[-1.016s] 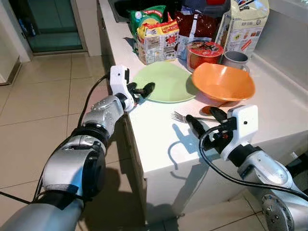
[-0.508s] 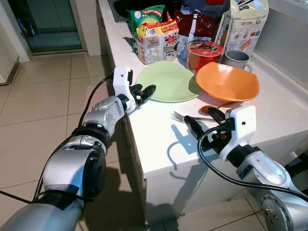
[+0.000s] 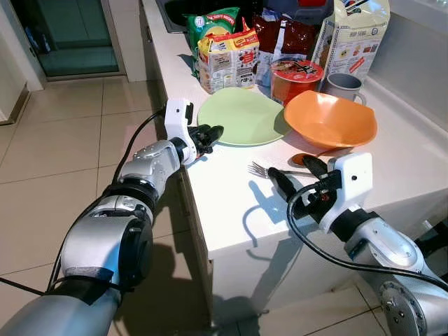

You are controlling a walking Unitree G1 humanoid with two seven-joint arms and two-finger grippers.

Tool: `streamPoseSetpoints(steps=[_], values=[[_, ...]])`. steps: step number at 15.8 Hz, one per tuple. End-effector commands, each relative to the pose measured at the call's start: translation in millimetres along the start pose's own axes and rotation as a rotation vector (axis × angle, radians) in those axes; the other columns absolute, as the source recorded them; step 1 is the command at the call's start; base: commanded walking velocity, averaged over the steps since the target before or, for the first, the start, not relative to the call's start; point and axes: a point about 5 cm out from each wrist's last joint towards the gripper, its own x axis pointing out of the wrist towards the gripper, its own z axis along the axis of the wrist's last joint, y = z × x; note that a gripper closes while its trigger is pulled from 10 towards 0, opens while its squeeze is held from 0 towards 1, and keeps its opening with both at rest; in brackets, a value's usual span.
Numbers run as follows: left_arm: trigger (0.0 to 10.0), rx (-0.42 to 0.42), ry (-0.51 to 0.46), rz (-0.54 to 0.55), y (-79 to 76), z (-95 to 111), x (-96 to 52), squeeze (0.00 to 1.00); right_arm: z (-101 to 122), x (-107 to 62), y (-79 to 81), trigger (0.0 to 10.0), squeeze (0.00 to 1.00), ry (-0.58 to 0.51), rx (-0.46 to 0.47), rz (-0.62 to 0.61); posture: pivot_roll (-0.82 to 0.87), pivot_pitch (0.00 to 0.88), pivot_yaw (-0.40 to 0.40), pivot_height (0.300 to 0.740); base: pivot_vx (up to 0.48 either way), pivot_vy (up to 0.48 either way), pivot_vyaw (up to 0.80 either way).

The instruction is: Setting the table

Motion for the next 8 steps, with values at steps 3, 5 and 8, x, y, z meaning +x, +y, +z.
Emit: streamPoseSetpoints(steps=[3,5,8], values=[[0.0,-0.012,0.034,0.007,2.0,-1.2,-0.9,0.00,-0.4,0.7,0.8,10.0,0.00,0.002,0.000,0.014,-0.13,0.000,-0.017,0.740,0.000,0.000,0.00],[0.0,-0.022,0.049,0.014,3.8,-2.8,-2.1,0.00,-0.1,1.6,0.7,10.0,0.00,0.002,-0.002,0.015,-0.13,0.000,-0.017,0.740,0.000,0.000,0.00],[0.0,-0.033,0.056,0.004,3.5,-4.2,-2.3,0.00,-0.2,1.5,0.7,10.0,0.00,0.002,-0.003,0.014,-0.13,0.000,-0.017,0.740,0.000,0.000,0.00]])
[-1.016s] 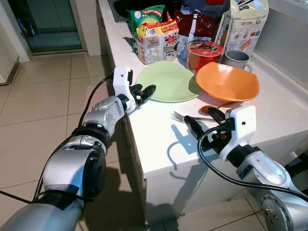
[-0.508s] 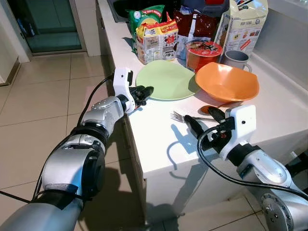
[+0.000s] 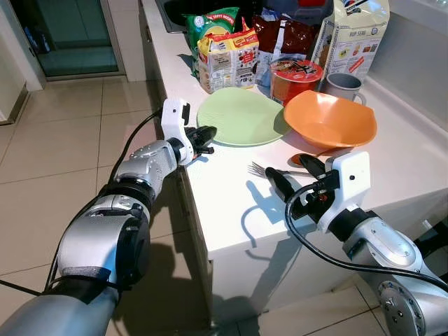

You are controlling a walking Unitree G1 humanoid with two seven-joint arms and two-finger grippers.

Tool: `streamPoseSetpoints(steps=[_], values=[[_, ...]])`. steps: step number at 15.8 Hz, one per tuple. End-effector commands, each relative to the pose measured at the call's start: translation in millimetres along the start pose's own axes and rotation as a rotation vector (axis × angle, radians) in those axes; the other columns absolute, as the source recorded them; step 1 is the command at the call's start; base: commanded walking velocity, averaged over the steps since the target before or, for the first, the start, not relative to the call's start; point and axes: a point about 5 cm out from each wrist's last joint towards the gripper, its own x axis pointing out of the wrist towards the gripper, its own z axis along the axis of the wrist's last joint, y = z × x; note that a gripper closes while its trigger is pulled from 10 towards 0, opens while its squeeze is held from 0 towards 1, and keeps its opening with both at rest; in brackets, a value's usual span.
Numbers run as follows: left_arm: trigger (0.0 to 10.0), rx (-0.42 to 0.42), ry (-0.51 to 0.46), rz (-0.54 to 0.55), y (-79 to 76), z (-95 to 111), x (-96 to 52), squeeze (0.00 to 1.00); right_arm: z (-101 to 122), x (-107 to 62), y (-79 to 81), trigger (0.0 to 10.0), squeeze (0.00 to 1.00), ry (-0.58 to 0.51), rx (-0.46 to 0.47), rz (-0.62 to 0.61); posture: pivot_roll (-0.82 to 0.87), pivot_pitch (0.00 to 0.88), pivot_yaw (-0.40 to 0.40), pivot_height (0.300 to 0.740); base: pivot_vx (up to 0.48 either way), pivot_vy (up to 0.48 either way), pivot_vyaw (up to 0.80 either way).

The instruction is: Setting the table

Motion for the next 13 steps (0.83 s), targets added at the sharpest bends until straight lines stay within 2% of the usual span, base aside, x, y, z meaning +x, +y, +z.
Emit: streamPoseSetpoints(steps=[1,5,13], values=[[0.0,-0.008,0.038,-0.008,-1.4,-3.5,0.9,0.00,0.6,1.0,-1.3,10.0,0.00,-0.001,-0.004,0.000,-0.13,0.000,-0.016,0.740,0.000,0.000,0.00],[0.0,-0.025,0.018,-0.022,-2.6,1.8,1.2,0.00,0.8,1.4,-1.4,10.0,0.00,-0.003,-0.007,0.001,-0.13,0.000,-0.016,0.740,0.000,0.000,0.00],[0.0,-0.050,-0.006,-0.067,10.1,12.6,-11.0,0.00,0.7,4.2,-0.4,10.0,0.00,-0.009,-0.004,0.004,-0.12,0.000,-0.019,0.740,0.000,0.000,0.00]])
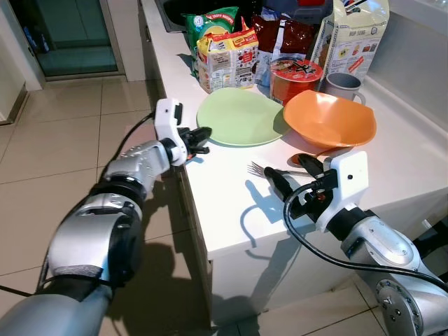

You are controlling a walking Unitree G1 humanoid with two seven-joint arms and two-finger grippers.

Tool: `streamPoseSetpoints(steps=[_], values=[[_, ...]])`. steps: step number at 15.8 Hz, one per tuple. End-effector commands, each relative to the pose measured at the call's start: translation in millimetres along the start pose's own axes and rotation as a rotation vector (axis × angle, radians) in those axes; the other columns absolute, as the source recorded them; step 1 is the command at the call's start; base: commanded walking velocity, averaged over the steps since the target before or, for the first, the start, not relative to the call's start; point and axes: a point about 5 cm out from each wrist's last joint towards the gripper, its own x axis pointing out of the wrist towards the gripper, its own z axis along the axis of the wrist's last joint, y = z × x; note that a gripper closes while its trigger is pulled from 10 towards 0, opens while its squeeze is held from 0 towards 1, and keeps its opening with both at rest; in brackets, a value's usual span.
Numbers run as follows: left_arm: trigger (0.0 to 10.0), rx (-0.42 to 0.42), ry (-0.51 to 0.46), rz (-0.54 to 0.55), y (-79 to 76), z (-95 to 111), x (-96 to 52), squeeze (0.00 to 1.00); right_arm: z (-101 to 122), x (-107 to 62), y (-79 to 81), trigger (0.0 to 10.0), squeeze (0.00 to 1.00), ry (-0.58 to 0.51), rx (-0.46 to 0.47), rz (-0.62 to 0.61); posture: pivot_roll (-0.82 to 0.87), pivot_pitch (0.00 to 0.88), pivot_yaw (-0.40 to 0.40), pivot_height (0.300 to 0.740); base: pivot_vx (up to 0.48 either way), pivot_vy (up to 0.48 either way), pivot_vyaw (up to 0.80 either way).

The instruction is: Setting the table

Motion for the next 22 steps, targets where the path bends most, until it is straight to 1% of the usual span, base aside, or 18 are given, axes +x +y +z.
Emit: streamPoseSetpoints(steps=[1,2,3,4,5,6,7,8,9,10,11,12,13,14,16,17,19,22], values=[[0.0,0.025,-0.017,-0.012,0.4,11.0,-2.2,0.00,1.3,1.7,-1.4,10.0,0.00,-0.009,-0.008,-0.003,-0.11,0.000,-0.016,0.740,0.000,0.000,0.00],[0.0,0.124,-0.062,-0.005,2.3,24.3,-5.5,0.00,1.1,1.6,-1.0,10.0,0.00,-0.010,-0.005,-0.003,-0.11,0.000,-0.015,0.740,0.000,0.000,0.00],[0.0,0.178,-0.086,0.001,1.6,29.7,-5.8,0.00,1.0,1.5,-0.9,10.0,0.00,-0.010,-0.005,-0.003,-0.11,0.000,-0.014,0.740,0.000,0.000,0.00],[10.0,0.326,-0.206,0.024,-7.1,53.0,-4.0,0.00,0.5,1.3,-0.6,10.0,0.00,-0.010,-0.002,-0.005,-0.11,0.000,-0.010,0.740,0.000,0.000,0.00],[10.0,0.357,-0.234,0.014,-15.5,61.1,0.2,0.00,0.2,1.3,-0.4,10.0,0.00,-0.010,-0.001,-0.007,-0.11,0.000,-0.010,0.740,0.000,0.000,0.00],[10.0,0.380,-0.234,0.004,-19.2,62.7,2.3,0.00,0.1,1.2,-0.4,10.0,0.00,-0.010,-0.001,-0.007,-0.11,0.000,-0.010,0.740,0.000,0.000,0.00],[10.0,0.501,-0.186,-0.033,-33.7,57.8,12.7,0.00,-0.1,1.0,-0.7,10.0,0.00,-0.009,-0.001,-0.009,-0.11,0.000,-0.010,0.740,0.000,0.000,0.00],[10.0,0.587,-0.142,-0.049,-43.3,51.0,20.5,0.22,-0.2,0.8,-1.0,10.0,0.00,-0.009,-0.002,-0.011,-0.11,0.000,-0.010,0.740,0.000,0.000,0.00],[10.0,0.678,-0.097,0.006,-48.5,44.4,27.9,0.32,0.7,0.6,-1.8,10.0,0.00,-0.011,-0.006,-0.014,-0.12,0.002,-0.005,0.740,0.000,0.000,0.00],[10.0,0.769,-0.058,0.037,-52.0,39.1,32.3,0.28,1.4,0.1,-2.5,10.0,0.00,-0.012,-0.008,-0.018,-0.12,0.002,-0.005,0.740,0.000,0.000,0.00],[10.0,0.869,0.009,0.048,-56.0,29.8,37.4,0.00,1.4,-0.8,-2.7,10.0,0.00,-0.012,-0.008,-0.020,-0.13,0.005,-0.001,0.740,0.000,0.000,0.00],[10.0,0.897,0.029,0.043,-57.9,26.5,39.2,0.00,1.3,-1.0,-2.6,10.0,0.00,-0.011,-0.009,-0.021,-0.13,0.006,-0.001,0.740,0.000,0.000,0.00],[10.0,0.946,0.077,0.052,-59.0,19.6,41.7,0.00,1.0,-1.2,-1.8,10.0,0.00,-0.011,-0.008,-0.021,-0.13,0.007,0.002,0.740,0.000,0.000,0.00],[10.0,0.967,0.104,0.068,-57.4,16.6,42.0,0.00,1.0,-1.1,-1.4,10.0,0.00,-0.011,-0.007,-0.021,-0.13,0.008,0.004,0.740,0.000,0.000,0.00],[10.0,1.003,0.165,0.111,-50.8,10.8,40.6,0.00,1.0,-1.0,-1.1,10.0,0.00,-0.012,-0.007,-0.021,-0.13,0.007,0.005,0.740,0.000,0.000,0.00],[10.0,1.023,0.202,0.142,-44.9,7.1,38.4,0.00,1.2,-1.0,-1.1,10.0,0.00,-0.013,-0.008,-0.021,-0.13,0.006,0.006,0.740,0.000,0.000,0.00],[10.0,1.021,0.250,0.154,-38.0,2.2,35.2,0.00,1.2,-1.3,-1.4,10.0,0.00,-0.013,-0.009,-0.022,-0.13,0.002,0.008,0.740,0.000,0.000,0.00],[10.0,1.019,0.362,0.074,-29.8,-6.1,28.5,0.00,1.1,-1.2,-1.5,10.0,0.00,-0.015,-0.011,-0.021,-0.13,0.000,0.010,0.740,0.000,0.000,0.00]])
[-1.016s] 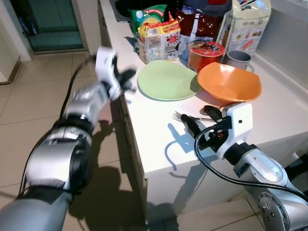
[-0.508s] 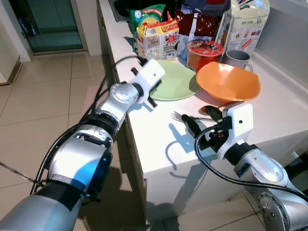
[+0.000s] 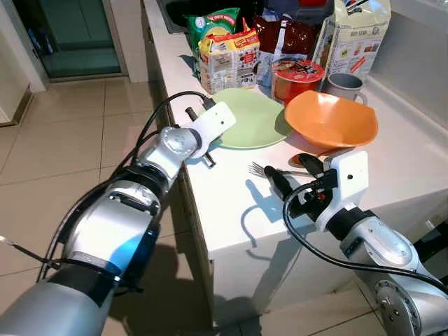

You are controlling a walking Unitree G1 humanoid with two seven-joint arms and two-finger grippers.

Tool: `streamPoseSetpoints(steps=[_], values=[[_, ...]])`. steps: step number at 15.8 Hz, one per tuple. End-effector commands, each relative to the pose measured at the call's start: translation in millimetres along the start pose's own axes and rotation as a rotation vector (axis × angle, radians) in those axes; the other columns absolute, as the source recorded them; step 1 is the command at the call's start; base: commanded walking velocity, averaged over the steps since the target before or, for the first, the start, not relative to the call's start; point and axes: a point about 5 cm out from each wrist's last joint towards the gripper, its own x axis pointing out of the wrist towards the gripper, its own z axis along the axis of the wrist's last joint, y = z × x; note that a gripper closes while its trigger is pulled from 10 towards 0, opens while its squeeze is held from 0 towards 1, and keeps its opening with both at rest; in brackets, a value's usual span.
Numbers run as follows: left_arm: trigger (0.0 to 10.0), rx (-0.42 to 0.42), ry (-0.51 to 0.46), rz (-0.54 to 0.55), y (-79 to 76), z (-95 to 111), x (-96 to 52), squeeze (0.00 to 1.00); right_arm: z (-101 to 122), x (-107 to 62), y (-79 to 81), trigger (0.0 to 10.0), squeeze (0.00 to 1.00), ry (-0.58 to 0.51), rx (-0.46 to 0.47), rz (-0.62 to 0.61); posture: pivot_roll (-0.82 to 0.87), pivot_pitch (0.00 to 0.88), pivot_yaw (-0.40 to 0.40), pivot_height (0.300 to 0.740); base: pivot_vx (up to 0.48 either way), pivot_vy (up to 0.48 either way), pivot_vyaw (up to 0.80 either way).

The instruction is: Setting the table

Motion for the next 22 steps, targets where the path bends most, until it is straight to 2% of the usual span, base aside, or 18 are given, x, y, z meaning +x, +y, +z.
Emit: streamPoseSetpoints(steps=[1,5,8,11,13,17,19,22], values=[[10.0,0.000,0.061,-0.076,-5.3,-12.1,-1.1,0.00,1.0,-1.0,-1.5,10.0,0.00,-0.007,-0.009,-0.004,-0.12,0.000,0.008,0.740,0.000,0.000,0.00],[10.0,0.042,0.014,-0.178,4.3,-7.0,-8.9,0.00,0.5,-0.8,-2.9,10.0,0.00,-0.008,-0.011,-0.004,-0.12,0.000,0.004,0.740,0.000,0.000,0.00],[10.0,0.076,-0.023,-0.233,17.2,-1.7,-18.1,0.00,0.3,0.9,-3.5,10.0,0.00,-0.010,-0.014,0.005,-0.11,0.000,-0.005,0.740,0.000,0.000,0.00],[10.0,0.097,-0.078,-0.288,20.4,3.9,-22.8,0.00,0.0,1.7,-3.6,10.0,0.00,-0.010,-0.015,0.011,-0.10,0.000,-0.010,0.740,0.000,0.000,0.00],[10.0,0.106,-0.152,-0.343,24.5,14.4,-27.8,0.00,-0.3,2.2,-3.3,10.0,0.00,-0.010,-0.017,0.017,-0.10,0.000,-0.013,0.740,0.000,0.000,0.00],[10.0,0.077,-0.282,-0.069,35.7,47.3,-21.4,0.00,0.5,3.4,-4.7,10.0,0.00,-0.015,-0.022,0.019,-0.10,0.000,-0.016,0.740,0.000,0.000,0.00],[10.0,0.089,-0.277,-0.018,33.2,52.1,-17.4,0.00,0.8,3.7,-4.7,10.0,0.00,-0.016,-0.022,0.017,-0.11,0.000,-0.012,0.740,0.000,0.000,0.00],[10.0,0.163,-0.197,0.003,14.1,46.4,-4.8,0.00,1.6,2.3,-4.5,10.0,0.00,-0.016,-0.025,0.010,-0.13,0.000,0.001,0.740,0.000,0.000,0.00]])
